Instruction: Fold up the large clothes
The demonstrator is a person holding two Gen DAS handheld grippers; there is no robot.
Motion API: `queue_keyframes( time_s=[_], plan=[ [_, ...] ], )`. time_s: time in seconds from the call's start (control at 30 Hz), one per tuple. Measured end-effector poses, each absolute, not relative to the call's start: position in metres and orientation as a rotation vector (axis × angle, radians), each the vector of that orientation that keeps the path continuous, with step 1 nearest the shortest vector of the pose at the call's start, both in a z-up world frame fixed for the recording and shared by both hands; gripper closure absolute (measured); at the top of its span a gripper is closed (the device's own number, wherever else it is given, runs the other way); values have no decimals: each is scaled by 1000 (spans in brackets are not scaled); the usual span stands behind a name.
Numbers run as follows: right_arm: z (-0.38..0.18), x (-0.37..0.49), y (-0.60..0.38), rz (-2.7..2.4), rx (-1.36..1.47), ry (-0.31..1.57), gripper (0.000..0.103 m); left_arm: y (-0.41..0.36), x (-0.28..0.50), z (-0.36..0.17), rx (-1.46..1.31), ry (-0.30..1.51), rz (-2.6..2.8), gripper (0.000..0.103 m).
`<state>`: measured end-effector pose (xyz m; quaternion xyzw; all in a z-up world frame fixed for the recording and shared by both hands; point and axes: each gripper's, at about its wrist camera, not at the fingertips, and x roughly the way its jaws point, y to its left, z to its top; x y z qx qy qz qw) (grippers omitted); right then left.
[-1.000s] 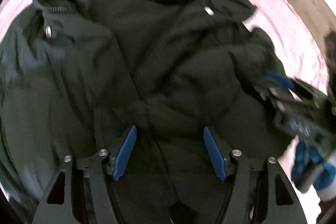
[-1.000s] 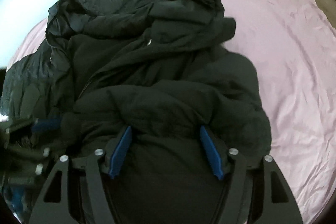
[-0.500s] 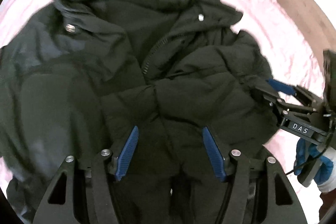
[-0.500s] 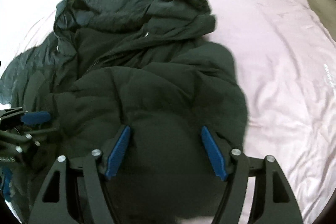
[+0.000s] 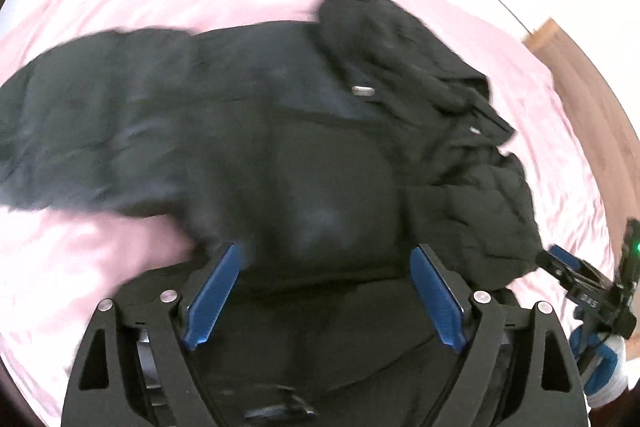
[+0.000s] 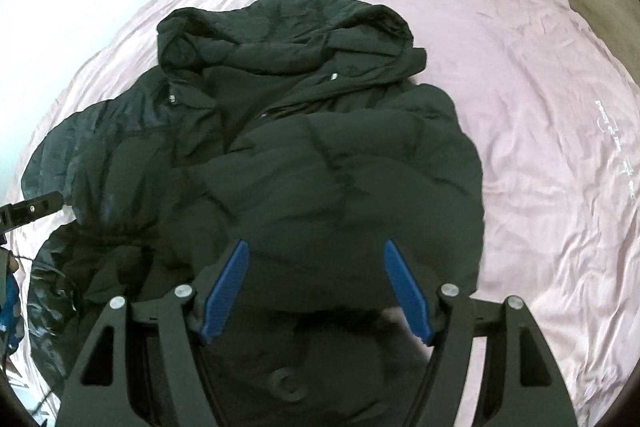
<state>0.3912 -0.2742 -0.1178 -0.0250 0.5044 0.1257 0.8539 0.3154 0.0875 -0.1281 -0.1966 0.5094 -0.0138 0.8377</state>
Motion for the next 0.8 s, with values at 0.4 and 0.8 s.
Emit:
queue_keyframes(
  time_s=[0.4,0.8],
  plan=[
    [-97,365,-229,230,-14,1064,33,272,247,-154,-674,1037,213,16],
    [-89,354,-203,204,-29,1067,33,404,244,-193,-1000,874,330,16]
  ],
)
